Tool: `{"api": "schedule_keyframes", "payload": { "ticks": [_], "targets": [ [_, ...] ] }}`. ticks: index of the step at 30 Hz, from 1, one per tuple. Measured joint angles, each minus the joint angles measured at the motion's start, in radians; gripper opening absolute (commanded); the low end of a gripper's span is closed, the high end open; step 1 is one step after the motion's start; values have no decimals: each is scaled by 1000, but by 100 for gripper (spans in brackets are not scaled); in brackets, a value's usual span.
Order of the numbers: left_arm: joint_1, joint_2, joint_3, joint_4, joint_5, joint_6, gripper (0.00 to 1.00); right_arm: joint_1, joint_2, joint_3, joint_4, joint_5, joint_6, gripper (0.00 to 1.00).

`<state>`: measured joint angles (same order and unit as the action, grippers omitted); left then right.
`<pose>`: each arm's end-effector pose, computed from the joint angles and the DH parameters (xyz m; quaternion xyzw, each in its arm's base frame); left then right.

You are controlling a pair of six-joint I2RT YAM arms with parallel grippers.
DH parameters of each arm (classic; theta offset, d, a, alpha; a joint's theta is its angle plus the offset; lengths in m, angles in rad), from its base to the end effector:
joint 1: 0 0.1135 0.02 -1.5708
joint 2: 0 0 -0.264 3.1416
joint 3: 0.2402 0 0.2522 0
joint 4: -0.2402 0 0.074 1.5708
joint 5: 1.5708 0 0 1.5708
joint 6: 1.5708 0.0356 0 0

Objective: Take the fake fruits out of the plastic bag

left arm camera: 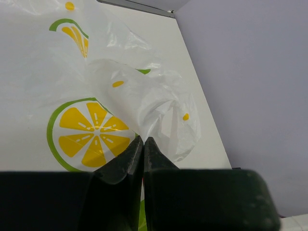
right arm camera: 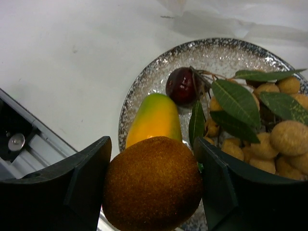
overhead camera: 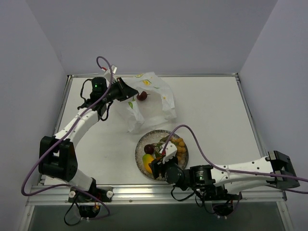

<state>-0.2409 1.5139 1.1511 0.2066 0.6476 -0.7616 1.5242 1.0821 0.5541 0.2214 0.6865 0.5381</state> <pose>0.3410 -0.1059 0.3303 0.0143 0.7496 -0.5081 0.4240 0.0335 0.2334 0.2444 -0.1844 0.7634 0.3378 0.5188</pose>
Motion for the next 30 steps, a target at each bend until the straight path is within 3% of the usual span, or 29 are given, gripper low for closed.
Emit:
{"api": "schedule_keyframes", "payload": {
  "ticks": [8,19,24,30],
  "targets": [
    [0,-13,0,0,0,0,2,164,7,-11,-198,103,255,21],
    [0,-15,0,0,2,0,2,178,116,-79,-264,181,438,23],
    [0,-15,-2,0,3,0,2,157,144,-79,-263,193,464,33],
    [0,-15,-2,1,4,0,2,144,176,-87,-264,222,545,59]
  ]
}}
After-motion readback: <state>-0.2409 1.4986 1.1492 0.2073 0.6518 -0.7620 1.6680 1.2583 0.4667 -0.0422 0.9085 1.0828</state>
